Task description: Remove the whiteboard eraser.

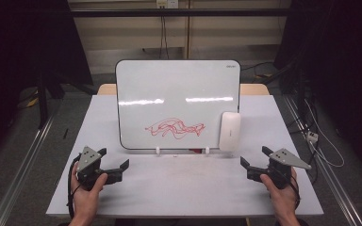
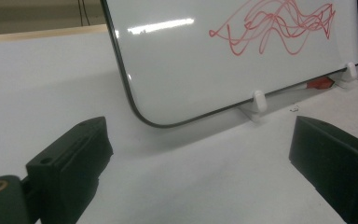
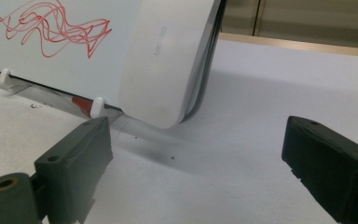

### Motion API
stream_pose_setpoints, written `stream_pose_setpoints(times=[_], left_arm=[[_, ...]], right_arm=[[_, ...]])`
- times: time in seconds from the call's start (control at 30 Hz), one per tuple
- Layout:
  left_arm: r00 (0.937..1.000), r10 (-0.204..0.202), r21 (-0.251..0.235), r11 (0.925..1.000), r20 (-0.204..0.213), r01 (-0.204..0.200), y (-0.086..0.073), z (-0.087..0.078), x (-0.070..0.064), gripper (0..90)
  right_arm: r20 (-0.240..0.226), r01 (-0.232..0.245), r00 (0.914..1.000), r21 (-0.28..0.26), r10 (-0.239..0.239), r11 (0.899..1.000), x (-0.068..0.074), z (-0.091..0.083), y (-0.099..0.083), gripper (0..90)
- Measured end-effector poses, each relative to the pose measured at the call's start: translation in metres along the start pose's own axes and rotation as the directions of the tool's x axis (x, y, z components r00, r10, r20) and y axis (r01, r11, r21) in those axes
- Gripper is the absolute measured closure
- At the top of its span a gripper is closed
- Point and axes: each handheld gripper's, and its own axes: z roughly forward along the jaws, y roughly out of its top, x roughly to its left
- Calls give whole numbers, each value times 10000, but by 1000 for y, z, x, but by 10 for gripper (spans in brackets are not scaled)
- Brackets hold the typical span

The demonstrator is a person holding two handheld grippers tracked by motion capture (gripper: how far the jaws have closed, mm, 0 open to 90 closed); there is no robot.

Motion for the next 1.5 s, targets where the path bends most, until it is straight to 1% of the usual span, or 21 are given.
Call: stream_pose_setpoints(times=[0.07,0.17,0.23,0.33,0.47,0.6,0.73,0.83,0.9,0.97,1.0,1.03,1.07,1.13,1.17,1.27,1.37,1.43,1.5], left_arm=[[10000,39,6,10000,11,-39,0,0,0,51],[10000,-57,2,10000,47,57,0,2,-1,51],[10000,-31,18,10000,52,31,0,2,-1,51],[10000,-41,28,10000,25,41,0,2,-1,51],[10000,-24,69,10000,1,24,-1,2,-1,51],[10000,-50,55,10000,-21,50,-1,1,0,51],[10000,-5,116,9999,9,5,-1,2,0,51],[10000,-5,99,10000,40,4,-1,2,-1,51],[10000,30,109,9999,22,-30,-1,2,-1,52],[10000,1,123,9999,42,-1,-1,3,-1,52],[10000,11,130,9999,31,-11,-1,3,-1,52],[10000,12,126,9999,36,-13,-1,3,-1,52],[10000,5,98,10000,59,-5,-1,3,-1,52],[10000,29,113,9999,74,-30,-1,4,-1,52],[9999,75,120,9999,87,-76,-1,4,-1,52],[9999,116,114,9999,118,-118,-1,3,-2,52],[9997,202,139,9997,112,-204,-2,1,-2,52],[9997,205,148,9997,120,-207,-2,1,-1,52],[9997,179,154,9997,146,-181,-2,0,-1,52]], right_arm=[[-28,-9,10000,10,9,10000,0,0,0,80],[-26,40,10000,45,-40,10000,0,1,0,79],[-1,5,10000,54,-5,10000,0,1,0,78],[5,109,9999,65,-109,9999,0,2,0,78],[39,78,10000,-8,-78,10000,1,2,2,77],[5,134,9999,38,-134,9999,3,2,3,66],[-161,243,9996,114,-242,9996,6,3,4,85],[-183,262,9995,142,-260,9996,8,4,5,88],[-199,272,9994,128,-270,9995,10,5,8,123],[-234,301,9993,112,-298,9995,11,6,9,121],[-210,449,9988,79,-448,9990,14,7,12,102],[-210,449,9988,79,-448,9990,14,7,12,102],[-198,600,9980,38,-599,9982,16,8,15,98],[-172,612,9980,17,-611,9981,18,9,16,90],[-186,709,9973,23,-709,9975,20,11,18,86],[-259,750,9969,57,-748,9972,22,13,20,94],[-235,805,9965,134,-802,9967,24,15,21,92],[-223,774,9968,173,-770,9968,24,17,22,97],[-184,883,9959,170,-880,9959,25,18,25,104]])
